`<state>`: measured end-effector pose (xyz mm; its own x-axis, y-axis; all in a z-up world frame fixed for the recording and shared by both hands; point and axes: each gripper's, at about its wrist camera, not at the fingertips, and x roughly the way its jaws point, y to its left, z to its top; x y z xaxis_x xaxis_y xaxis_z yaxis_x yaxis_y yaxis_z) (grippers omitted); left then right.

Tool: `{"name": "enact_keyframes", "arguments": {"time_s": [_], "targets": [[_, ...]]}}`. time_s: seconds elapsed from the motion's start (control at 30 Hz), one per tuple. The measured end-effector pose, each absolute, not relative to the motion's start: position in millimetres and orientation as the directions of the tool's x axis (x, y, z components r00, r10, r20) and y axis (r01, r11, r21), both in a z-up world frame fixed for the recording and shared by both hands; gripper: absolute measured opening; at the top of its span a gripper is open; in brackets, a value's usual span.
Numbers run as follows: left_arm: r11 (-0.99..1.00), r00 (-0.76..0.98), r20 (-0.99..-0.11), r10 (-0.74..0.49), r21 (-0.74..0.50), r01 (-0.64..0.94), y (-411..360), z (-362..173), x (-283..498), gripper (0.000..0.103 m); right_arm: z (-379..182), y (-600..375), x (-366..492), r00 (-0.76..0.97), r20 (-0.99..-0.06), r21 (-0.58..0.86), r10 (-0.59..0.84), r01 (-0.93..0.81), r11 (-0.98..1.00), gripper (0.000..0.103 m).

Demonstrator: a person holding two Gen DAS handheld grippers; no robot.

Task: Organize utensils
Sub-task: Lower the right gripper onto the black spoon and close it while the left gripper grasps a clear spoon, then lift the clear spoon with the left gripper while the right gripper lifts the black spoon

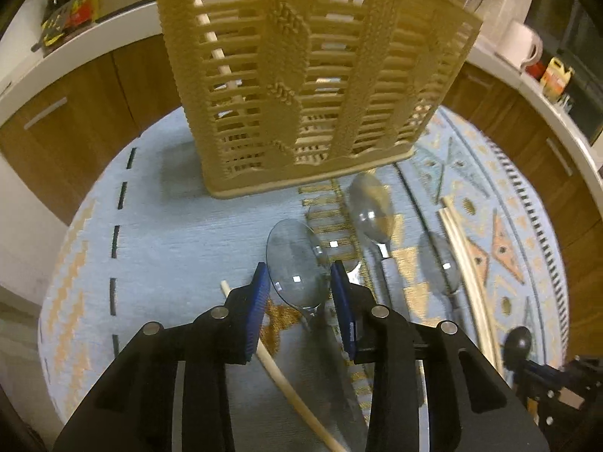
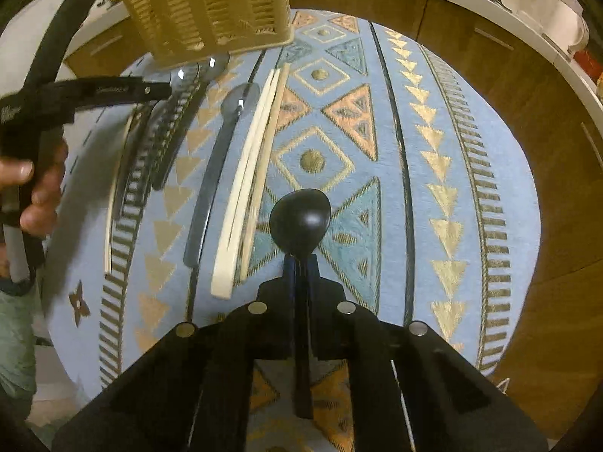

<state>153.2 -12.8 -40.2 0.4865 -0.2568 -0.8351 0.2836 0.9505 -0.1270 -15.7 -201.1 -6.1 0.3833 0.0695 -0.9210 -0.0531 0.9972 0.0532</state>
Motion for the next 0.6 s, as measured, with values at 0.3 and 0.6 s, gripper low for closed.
{"name": "enact_keyframes", "arguments": {"time_s": [0.3,0.6], "targets": [[0.936,0.521,-0.793,-0.316,-0.171,0.307,-6,-16,133,0.031,12,-216,24,0.475,-0.873,0.105,0.11,-0.038,0.994,0.005],[0.93,0.507,-0.798,-0.326,-0.175,0.322,-8,-21,126,0.031,0,-234,64,0.434,-0.89,0.133,0.141,-0.048,0.99,0.005]]}}
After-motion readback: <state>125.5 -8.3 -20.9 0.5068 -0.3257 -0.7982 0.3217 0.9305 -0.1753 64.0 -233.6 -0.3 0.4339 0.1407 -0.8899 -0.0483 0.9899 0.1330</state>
